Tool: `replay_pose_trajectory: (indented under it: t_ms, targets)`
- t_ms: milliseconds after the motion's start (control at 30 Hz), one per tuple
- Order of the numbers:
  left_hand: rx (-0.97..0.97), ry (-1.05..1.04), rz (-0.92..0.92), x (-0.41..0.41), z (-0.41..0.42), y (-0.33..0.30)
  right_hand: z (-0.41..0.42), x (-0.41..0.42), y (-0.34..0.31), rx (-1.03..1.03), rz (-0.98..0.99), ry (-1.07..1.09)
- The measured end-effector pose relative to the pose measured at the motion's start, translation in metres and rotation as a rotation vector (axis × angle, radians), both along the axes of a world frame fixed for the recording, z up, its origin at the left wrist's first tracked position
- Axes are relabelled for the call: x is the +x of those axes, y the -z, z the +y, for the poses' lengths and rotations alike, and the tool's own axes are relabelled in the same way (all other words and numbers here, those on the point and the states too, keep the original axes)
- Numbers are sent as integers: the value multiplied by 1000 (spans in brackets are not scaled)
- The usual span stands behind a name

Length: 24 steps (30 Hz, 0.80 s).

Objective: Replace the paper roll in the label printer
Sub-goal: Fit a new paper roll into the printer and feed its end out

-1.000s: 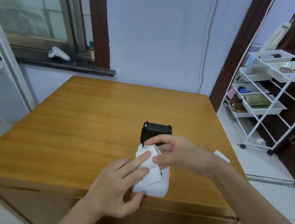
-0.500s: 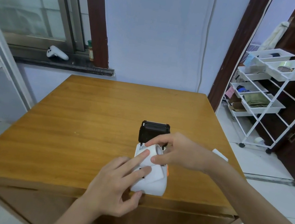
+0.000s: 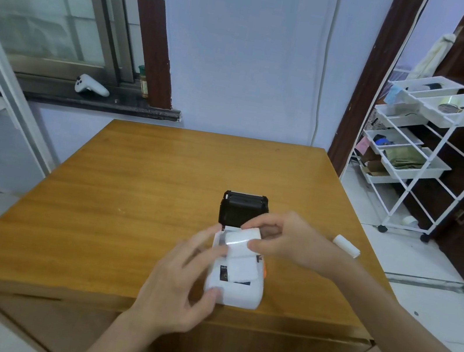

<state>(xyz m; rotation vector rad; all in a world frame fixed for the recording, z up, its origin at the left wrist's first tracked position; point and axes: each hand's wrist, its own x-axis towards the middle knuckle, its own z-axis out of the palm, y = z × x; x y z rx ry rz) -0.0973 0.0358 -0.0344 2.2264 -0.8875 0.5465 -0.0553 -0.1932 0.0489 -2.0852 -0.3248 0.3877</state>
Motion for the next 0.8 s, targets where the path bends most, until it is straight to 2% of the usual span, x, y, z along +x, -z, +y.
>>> replay_pose_trajectory:
  t_ms: [67,133,333,467,600,800]
  targets:
    - [-79,-59,87,5,1,-1,-4,-2,8,134,49,97]
    - [-60,-87,173,12,0,0,-5,-4,13,239,77,174]
    - [-43,-46,430,25,0,2,0,-5,24,300,71,226]
    - [-1,-46,438,24,1,0,3,-9,27,391,39,239]
    - [4,-63,430,23,-1,1,7,-12,28,315,-52,141]
    - [17,-75,436,24,-2,2,2,-12,27,278,-29,83]
